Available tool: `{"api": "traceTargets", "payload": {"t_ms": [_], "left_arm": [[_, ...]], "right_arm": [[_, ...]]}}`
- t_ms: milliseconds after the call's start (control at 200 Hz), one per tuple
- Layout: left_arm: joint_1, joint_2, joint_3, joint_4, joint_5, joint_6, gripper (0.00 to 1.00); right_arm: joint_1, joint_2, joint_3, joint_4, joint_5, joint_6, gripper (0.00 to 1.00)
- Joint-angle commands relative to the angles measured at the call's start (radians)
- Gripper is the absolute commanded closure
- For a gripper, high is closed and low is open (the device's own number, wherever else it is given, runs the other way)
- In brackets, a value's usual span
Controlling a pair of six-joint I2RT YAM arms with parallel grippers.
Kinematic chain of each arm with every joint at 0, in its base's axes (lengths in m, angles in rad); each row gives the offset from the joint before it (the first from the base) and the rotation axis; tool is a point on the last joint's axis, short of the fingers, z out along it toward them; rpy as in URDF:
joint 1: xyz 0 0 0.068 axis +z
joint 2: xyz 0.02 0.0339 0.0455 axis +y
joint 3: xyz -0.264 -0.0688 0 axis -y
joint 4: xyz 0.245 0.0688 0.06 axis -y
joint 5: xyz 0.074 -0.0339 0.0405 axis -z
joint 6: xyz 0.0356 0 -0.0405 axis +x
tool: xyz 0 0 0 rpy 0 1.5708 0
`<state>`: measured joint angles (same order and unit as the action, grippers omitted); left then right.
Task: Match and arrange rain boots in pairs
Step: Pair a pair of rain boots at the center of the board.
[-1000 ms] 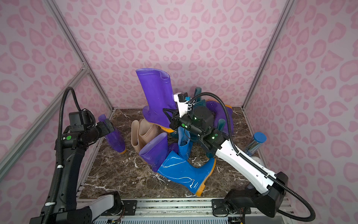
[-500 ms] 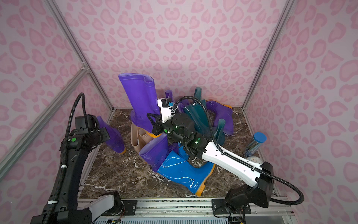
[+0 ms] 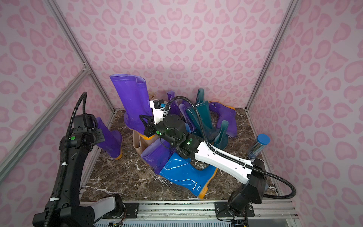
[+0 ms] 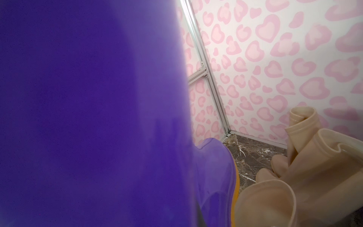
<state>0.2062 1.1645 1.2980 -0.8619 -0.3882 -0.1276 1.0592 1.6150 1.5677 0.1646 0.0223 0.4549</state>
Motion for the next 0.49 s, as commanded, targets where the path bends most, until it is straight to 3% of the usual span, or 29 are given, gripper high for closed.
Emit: {"api": "traceTargets", "payload": {"t_ms": [0, 175, 330, 490], "left_arm": [[0.009, -0.026, -0.017, 0.089, -0.079, -0.001, 0.98], [0.013, -0.023, -0.054, 0.090, 0.025, -0.059, 0.98], [0.013, -0.063, -0.114, 0.113, 0.078, -0.114, 0.98], [0.013, -0.109, -0.140, 0.125, 0.069, -0.127, 0.98]], "right_arm": [[0.046, 0.042, 0.028, 0.085, 0.109, 0.034, 1.00], [0.156, 0.136, 0.094, 0.098, 0.325, 0.000, 1.00], [0.193, 0.214, 0.093, 0.140, 0.472, 0.029, 1.00], [0.211, 0.348, 0.184, 0.104, 0.521, 0.054, 1.00]]}}
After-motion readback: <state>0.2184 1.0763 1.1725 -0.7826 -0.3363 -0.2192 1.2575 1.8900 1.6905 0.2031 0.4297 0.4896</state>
